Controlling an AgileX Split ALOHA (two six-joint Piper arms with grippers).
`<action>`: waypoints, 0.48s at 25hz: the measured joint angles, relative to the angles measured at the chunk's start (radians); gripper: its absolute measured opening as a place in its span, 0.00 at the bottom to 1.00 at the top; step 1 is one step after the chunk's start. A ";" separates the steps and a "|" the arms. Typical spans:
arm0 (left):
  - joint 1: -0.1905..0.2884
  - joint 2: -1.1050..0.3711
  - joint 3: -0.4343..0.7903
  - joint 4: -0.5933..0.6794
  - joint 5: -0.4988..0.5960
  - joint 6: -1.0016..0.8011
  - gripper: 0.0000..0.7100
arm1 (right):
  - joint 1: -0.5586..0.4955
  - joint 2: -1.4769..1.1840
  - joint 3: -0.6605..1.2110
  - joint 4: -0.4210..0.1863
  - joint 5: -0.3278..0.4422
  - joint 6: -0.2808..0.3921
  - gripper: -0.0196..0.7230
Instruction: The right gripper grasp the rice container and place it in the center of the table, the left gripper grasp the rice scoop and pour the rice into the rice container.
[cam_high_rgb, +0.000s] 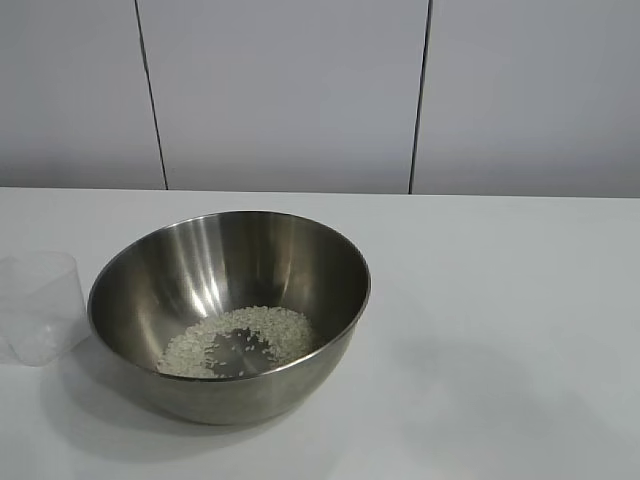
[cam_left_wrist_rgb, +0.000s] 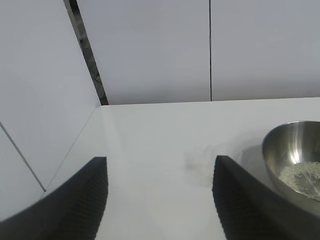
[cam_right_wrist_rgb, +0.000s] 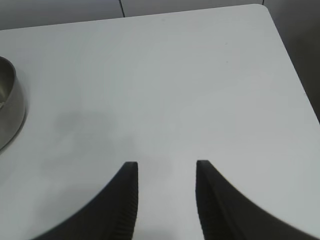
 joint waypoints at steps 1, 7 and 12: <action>0.000 0.001 0.025 -0.024 0.000 0.000 0.63 | 0.000 0.000 0.000 0.000 0.000 0.000 0.37; -0.003 0.001 0.220 -0.060 0.000 0.041 0.63 | 0.000 0.000 0.000 0.003 -0.001 0.000 0.37; -0.003 0.001 0.382 -0.061 -0.054 0.048 0.63 | 0.000 0.000 0.000 0.004 -0.001 0.000 0.37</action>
